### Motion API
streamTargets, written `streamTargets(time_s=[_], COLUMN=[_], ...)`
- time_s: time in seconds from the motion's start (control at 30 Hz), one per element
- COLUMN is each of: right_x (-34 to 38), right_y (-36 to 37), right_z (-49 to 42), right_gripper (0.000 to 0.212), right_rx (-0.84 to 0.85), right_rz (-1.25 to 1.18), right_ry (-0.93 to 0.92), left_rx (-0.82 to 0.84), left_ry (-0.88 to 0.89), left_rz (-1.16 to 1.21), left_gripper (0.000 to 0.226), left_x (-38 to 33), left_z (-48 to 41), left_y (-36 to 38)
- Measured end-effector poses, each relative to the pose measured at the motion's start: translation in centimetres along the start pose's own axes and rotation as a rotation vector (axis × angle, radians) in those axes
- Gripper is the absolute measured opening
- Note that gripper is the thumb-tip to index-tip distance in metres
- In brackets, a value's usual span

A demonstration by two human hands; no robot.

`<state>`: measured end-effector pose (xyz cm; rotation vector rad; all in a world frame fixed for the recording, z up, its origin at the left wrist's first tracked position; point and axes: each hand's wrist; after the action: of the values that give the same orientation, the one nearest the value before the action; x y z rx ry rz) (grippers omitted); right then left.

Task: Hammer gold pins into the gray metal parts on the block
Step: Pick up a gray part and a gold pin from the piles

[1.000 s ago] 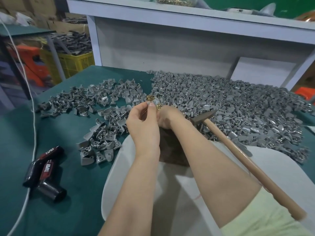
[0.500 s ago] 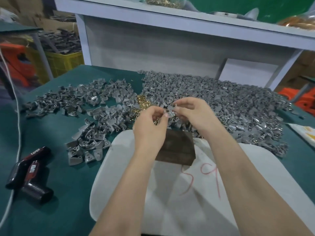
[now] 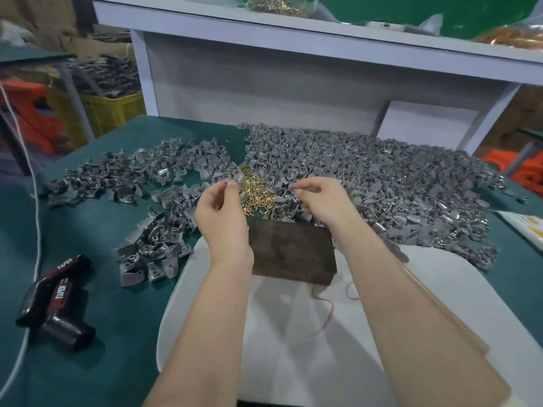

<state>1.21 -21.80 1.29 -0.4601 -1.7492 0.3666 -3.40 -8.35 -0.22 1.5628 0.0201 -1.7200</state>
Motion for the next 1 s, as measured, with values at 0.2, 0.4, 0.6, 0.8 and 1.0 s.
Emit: streamTargets(time_s=[0.2,0.4,0.6,0.8,1.0], right_x=[0.2,0.2,-0.2,0.2,1.9], right_y=[1.6,2.1,2.1,2.4,2.0], right_z=[-0.9,-1.3,-1.6,-1.6,-0.8], right_gripper=[0.020,0.016,0.024,0.015,0.012], right_rx=[0.108,0.151,0.120,0.148,0.278], right_rz=[-0.179,-0.160,-0.035,-0.038,-0.029], right_ry=[0.004,0.003,0.011,-0.012,-0.126], left_rx=[-0.013,-0.017,-0.019,-0.043,-0.059], left_ry=[-0.020,-0.028,-0.032,-0.019,0.001], left_rz=[0.076,0.080,0.089,0.087,0.103], left_gripper=[0.016,0.013,0.012,0.010,0.013], left_x=[-0.2,-0.1,-0.1,-0.2,-0.2], left_z=[0.2,0.3,0.2,0.2,0.1], left_y=[0.2,0.3,0.2,0.2,0.1])
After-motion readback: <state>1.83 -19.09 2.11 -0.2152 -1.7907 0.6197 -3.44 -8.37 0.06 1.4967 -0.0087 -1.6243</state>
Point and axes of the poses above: each hand's wrist, its own z-axis away from the middle knuckle, its own y-axis out of the palm, x = y × z, and after that the axes turned 11 degrees about -y, right-handed
